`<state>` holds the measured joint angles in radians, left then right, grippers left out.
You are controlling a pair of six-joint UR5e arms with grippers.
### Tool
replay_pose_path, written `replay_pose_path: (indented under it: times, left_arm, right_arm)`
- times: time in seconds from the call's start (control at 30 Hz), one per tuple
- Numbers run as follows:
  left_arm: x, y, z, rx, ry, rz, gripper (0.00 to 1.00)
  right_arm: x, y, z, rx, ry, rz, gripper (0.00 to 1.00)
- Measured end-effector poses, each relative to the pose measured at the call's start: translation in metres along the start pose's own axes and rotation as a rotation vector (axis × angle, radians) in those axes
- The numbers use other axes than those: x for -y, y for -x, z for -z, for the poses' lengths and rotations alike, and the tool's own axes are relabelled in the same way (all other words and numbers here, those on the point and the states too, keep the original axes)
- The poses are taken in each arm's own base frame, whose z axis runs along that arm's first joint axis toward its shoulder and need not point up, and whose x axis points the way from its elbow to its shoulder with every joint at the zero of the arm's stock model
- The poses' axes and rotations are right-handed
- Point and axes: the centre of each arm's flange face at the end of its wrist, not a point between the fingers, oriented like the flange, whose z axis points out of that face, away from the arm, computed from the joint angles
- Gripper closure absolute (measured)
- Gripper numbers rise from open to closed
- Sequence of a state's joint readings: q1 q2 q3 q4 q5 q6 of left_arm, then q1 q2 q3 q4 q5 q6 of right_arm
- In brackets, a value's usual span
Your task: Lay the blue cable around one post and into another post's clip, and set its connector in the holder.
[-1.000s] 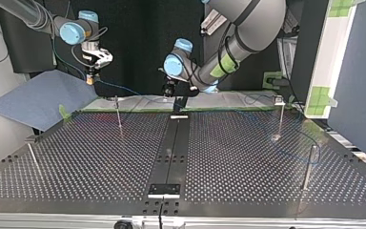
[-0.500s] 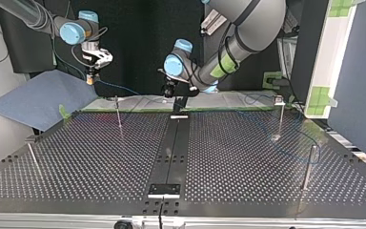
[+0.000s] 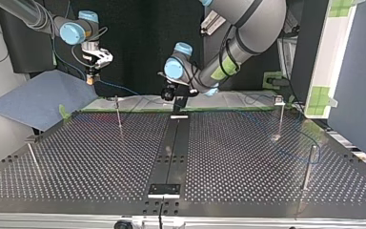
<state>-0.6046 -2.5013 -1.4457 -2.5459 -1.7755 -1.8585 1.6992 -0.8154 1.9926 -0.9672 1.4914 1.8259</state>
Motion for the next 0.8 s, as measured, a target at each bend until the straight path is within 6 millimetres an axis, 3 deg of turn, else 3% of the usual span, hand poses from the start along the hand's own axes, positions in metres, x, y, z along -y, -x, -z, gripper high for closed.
replay_pose_path:
  times: [0.33, 0.7, 0.77, 0.8]
  left_arm:
    - [0.004, -0.017, -0.012, -0.065, 0.018, -0.049, 0.54]
    - [-0.002, -0.016, -0.014, -0.083, 0.049, -0.05, 0.54]
    - [-0.003, -0.016, -0.014, -0.082, 0.056, -0.051, 0.64]
    - [-0.003, -0.016, -0.014, -0.082, 0.059, -0.051, 0.64]
  right_arm:
    - [0.0, 0.0, 0.0, 0.003, 0.0, 0.0, 1.0]
    - [0.0, 0.0, 0.0, 0.004, 0.002, 0.001, 1.0]
    - [0.0, 0.0, 0.0, 0.003, 0.002, 0.001, 1.0]
    - [0.0, 0.0, 0.0, 0.003, 0.002, 0.001, 1.0]
